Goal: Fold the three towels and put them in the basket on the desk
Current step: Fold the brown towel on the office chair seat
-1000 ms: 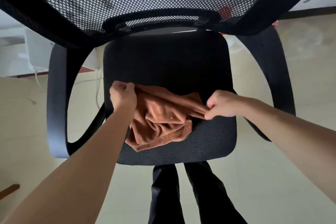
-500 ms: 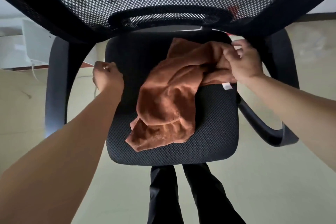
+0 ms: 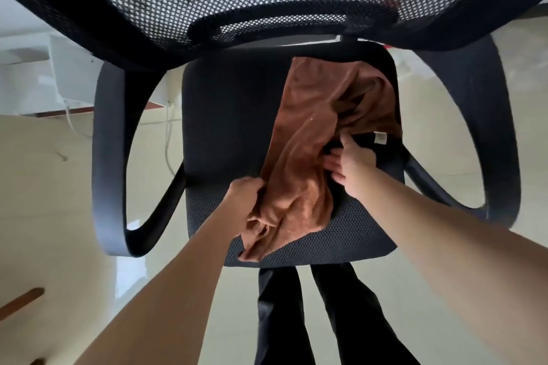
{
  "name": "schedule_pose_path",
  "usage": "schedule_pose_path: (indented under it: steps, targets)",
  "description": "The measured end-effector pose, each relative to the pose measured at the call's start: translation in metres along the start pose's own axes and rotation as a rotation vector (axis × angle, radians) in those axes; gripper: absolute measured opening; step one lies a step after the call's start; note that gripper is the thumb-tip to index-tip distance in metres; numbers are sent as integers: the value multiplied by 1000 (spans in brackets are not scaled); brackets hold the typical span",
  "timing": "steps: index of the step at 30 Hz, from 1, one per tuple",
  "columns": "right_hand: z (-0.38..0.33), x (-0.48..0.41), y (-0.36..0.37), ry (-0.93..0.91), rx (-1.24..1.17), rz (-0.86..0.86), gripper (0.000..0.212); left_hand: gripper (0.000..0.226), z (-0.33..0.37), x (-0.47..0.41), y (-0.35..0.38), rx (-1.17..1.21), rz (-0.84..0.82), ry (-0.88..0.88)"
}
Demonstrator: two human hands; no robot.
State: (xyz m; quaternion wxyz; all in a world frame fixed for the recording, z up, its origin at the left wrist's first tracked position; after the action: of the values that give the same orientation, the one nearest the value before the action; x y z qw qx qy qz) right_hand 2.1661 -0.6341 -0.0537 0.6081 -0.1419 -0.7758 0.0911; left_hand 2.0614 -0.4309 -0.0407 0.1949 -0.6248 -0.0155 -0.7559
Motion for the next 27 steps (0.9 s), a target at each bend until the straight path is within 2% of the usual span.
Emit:
schedule_pose_path:
  steps: [3, 6, 8, 10, 13, 14, 17, 19, 23, 25, 27]
  targets:
    - [-28, 4, 13, -151, -37, 68, 20, 26, -33, -1, -24, 19, 37, -114]
    - [-39, 7, 34, -182, 21, 12, 11, 24, -52, -7, -53, -15, 207, -105]
    - [-40, 7, 36, -153, -71, -33, 14, 19, -53, -7, -68, 0, 359, -46]
    - [-43, 6, 17, -206, -144, 46, 15, 23, -55, -4, -81, -5, 492, -3]
    - [-56, 6, -48, -554, 197, 382, 22, 28, -62, -3, -87, -70, 563, 24]
    - [-56, 4, -66, -612, 327, 425, 22, 27, -63, -4, -87, -162, 545, 40]
    - [-44, -13, -100, -533, 802, 386, 16, 24, -50, -3, -73, -539, 441, 123]
    - [-42, -19, -103, -521, 914, 348, 23, 24, -22, 2, -63, -652, 463, 230]
    - [-70, -13, -84, -589, 591, 399, 42, 37, 63, 6, -40, -454, 522, 479]
    - [-85, -16, -74, -547, 406, 382, 44, 44, 101, -2, -29, -340, 513, 513]
    - [-93, -21, -69, -506, 321, 360, 38, 49, 130, -13, -15, -292, 471, 506]
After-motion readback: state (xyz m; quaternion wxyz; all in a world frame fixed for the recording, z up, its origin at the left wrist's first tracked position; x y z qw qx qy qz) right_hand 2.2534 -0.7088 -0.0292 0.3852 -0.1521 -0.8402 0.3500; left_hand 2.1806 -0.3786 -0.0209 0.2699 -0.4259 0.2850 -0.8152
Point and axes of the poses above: each hand's wrist, its own x-axis away from the middle knuckle, its own y-axis out of the palm, z = x × y, the point moved 7 cm from there along -x, towards the middle knuckle, and after that the axes turned 6 degrees about z, right-handed, at the moved point
